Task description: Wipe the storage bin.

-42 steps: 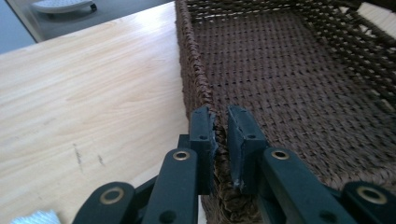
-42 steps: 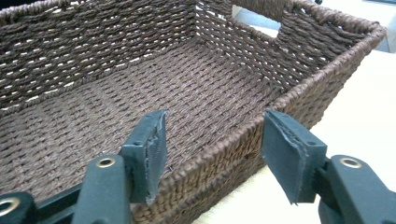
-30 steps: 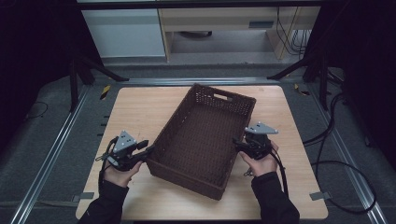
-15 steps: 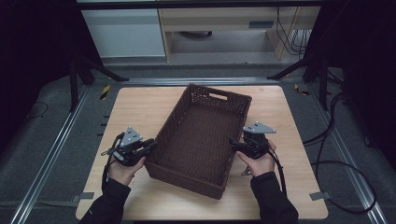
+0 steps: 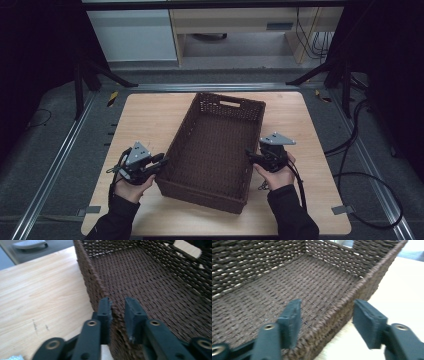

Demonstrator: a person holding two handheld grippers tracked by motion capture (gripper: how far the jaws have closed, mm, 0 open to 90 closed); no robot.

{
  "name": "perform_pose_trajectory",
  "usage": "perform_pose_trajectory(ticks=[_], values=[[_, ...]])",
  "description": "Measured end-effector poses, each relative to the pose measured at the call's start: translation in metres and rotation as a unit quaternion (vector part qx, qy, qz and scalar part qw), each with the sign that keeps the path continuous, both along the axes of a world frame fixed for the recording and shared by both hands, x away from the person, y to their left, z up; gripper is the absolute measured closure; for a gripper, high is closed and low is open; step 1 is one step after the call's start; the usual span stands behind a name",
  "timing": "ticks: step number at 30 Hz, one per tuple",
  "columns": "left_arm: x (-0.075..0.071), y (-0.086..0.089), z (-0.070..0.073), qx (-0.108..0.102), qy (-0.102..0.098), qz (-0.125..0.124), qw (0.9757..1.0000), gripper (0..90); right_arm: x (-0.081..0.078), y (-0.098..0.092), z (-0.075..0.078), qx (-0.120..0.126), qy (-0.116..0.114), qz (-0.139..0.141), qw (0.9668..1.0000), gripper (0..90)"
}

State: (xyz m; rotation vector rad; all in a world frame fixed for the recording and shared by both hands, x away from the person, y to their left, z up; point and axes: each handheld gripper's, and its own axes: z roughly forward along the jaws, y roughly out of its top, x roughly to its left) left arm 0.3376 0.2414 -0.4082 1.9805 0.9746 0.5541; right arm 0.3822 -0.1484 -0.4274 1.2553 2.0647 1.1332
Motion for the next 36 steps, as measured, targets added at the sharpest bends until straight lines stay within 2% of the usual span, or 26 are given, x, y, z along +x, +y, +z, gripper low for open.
perform_pose_trajectory(ticks=[3,6,9,11,15,20,23,25,26,30,34,36], values=[[0.010,-0.001,0.002,-0.006,0.000,0.005,1.0000,67.3,0.001,0.002,0.001,-0.014,-0.009,-0.005,0.9999,48.2],[0.019,-0.003,0.000,-0.007,0.004,-0.002,1.0000,67.1,0.004,0.002,0.002,-0.021,-0.016,-0.006,0.9996,52.1],[0.023,-0.006,-0.005,-0.012,0.012,-0.009,0.9998,72.7,0.005,0.000,0.001,-0.013,-0.016,-0.002,0.9998,51.7],[0.022,-0.007,-0.004,-0.008,0.011,-0.008,0.9999,73.6,0.005,0.000,0.001,-0.012,-0.014,-0.001,0.9998,49.7],[0.014,-0.009,-0.005,-0.007,0.004,0.000,1.0000,76.0,0.002,-0.001,0.006,0.008,-0.015,-0.001,0.9999,40.6],[0.001,-0.013,-0.005,-0.002,0.002,-0.009,1.0000,74.8,-0.002,-0.002,0.008,0.001,-0.014,0.001,0.9999,38.5],[-0.003,-0.016,-0.004,0.002,-0.002,-0.014,0.9999,73.7,-0.002,-0.002,0.006,-0.007,-0.002,0.004,1.0000,42.9],[-0.002,-0.018,-0.003,0.004,-0.004,-0.016,0.9999,71.3,0.000,-0.001,0.004,-0.013,0.006,0.006,0.9999,49.9],[-0.001,-0.019,-0.002,0.004,-0.004,-0.015,0.9999,68.7,0.000,-0.001,0.003,-0.025,0.007,0.002,0.9997,53.3],[0.004,-0.021,0.001,0.000,-0.009,-0.013,0.9999,65.6,0.005,-0.002,0.001,-0.015,0.015,0.003,0.9998,56.0],[0.013,-0.025,-0.004,0.005,0.008,-0.014,0.9999,64.0,0.012,-0.003,0.000,-0.021,0.008,0.006,0.9997,58.3],[0.014,-0.028,-0.006,0.006,0.005,-0.013,0.9999,63.2,0.017,-0.005,-0.001,-0.015,0.007,0.006,0.9998,58.8]])
